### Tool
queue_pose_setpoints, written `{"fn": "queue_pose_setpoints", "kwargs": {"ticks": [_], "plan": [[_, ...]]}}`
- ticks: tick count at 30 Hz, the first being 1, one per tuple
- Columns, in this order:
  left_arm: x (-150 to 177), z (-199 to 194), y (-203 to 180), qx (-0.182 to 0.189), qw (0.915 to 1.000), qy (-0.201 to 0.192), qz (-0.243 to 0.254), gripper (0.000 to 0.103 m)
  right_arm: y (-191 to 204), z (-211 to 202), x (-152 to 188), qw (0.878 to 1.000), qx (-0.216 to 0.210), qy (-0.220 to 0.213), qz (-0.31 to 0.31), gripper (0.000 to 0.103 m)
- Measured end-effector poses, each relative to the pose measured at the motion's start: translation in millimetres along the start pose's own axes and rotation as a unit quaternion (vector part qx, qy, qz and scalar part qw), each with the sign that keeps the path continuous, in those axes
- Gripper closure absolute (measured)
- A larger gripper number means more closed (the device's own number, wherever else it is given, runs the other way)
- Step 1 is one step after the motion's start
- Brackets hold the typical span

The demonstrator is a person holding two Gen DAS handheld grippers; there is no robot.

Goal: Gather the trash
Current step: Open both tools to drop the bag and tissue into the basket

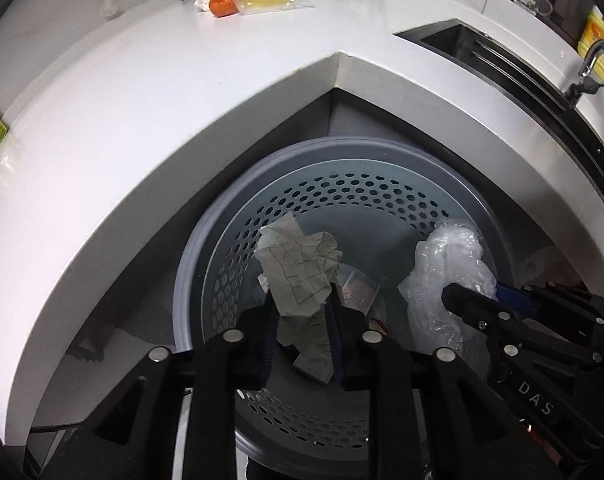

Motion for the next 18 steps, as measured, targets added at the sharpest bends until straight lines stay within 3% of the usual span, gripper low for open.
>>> {"fn": "queue_pose_setpoints", "kwargs": {"ticks": [2,3,4,5,7,18], "plan": [[1,-2,1,-0.002,1.0,-0.002,-0.003,0.072,-1,-2,0,1.0,-0.006,-0.003,0.002,0.081],[1,-3,3,-0.004,1.0,-0.003,-0.004,0.071,-3,-3,0,1.0,-0.008,-0.003,0.003,0.074],[1,-5,5,-0.008,0.9999,-0.005,-0.005,0.064,-3,-4,1,1.0,-0.006,-0.004,0.004,0.065],[1,-6,6,-0.009,0.9999,-0.007,-0.007,0.055,-5,-6,0,1.0,-0.004,-0.007,0.005,0.062],[0,-10,10,-0.012,0.9998,-0.013,-0.012,0.049,-5,-8,0,1.0,-0.001,-0.012,0.005,0.059],[-1,-19,23,-0.021,0.9992,-0.013,-0.031,0.043,-8,-15,6,1.0,-0.002,-0.002,0.005,0.058]]}}
Point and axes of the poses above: each gripper's, at about its wrist camera, not at the fingertips, and z roughly the way its jaws point, y to its left, x to its underside, the point moved 7 cm from there along z, roughly the way its jaws point, and after that the axes turned 3 degrees about x, right-handed, at the moved point
